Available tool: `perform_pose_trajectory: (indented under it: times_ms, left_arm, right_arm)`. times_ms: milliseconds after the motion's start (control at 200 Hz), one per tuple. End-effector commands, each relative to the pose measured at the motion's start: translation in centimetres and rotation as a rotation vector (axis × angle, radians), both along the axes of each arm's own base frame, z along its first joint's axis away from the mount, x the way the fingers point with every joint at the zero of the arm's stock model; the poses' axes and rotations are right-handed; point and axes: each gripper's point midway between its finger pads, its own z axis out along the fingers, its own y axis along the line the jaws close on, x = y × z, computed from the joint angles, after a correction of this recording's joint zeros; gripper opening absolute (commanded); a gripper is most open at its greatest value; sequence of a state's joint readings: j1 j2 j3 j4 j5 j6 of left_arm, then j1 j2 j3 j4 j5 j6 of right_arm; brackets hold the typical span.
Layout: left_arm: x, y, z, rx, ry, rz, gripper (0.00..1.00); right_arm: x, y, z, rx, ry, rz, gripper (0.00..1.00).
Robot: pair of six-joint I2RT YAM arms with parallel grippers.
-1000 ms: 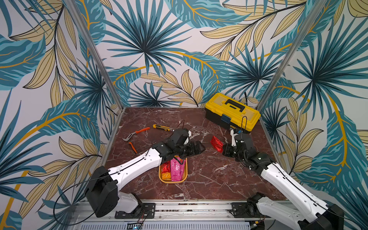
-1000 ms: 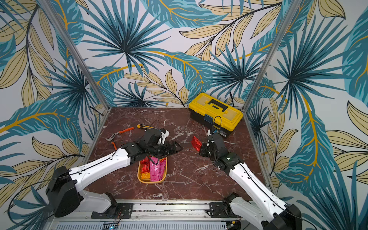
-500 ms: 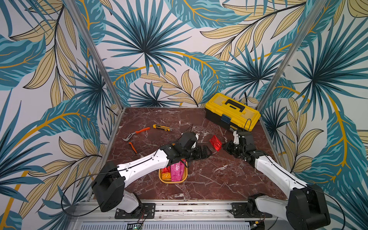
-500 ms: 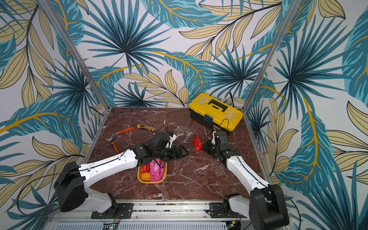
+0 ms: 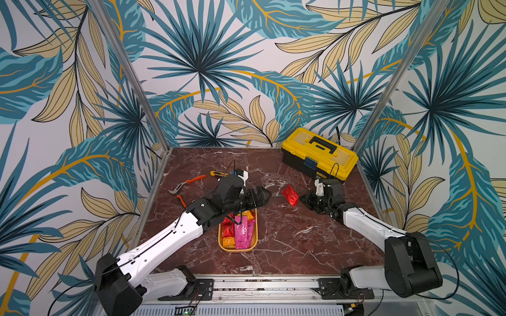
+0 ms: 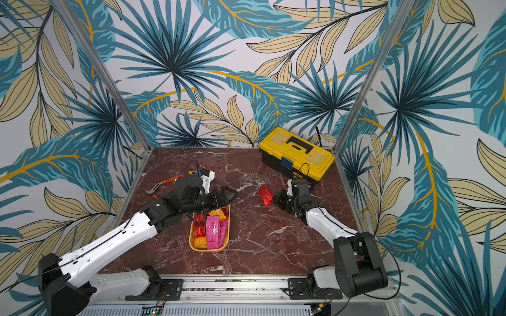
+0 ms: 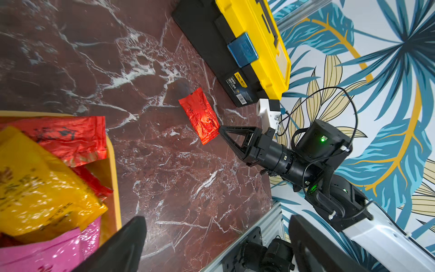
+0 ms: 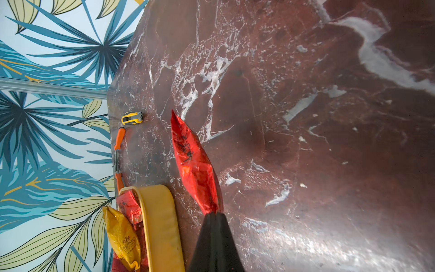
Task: Take the tea bags out of the storage box
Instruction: Place the tea bag at the center of the board.
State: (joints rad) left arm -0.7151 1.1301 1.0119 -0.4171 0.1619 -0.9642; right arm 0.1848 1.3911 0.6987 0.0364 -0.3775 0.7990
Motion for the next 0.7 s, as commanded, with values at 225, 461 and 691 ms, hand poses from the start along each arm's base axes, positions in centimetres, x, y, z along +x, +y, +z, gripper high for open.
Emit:
perform_pose_trajectory:
  times_ms: [225,461,691]
  left_arm:
    - [-1.0,5.2,-2.4,0.070,0.021,0.114,1.00]
    - [-1.6,6.5,-3.1,0.074,0.032,0.143,1.00]
    - [-1.9,6.8,-3.7,0.063,0.047,0.151,1.00]
  right_arm:
    - [2.4,1.8,-1.3,0.132,0.004,-0.007,0.00]
    - [2.4,2.3,-2.9,0.133,0.033,-0.007,0.00]
    - [0.9,2.0,-5.5,0.068,0.092,0.018,0.00]
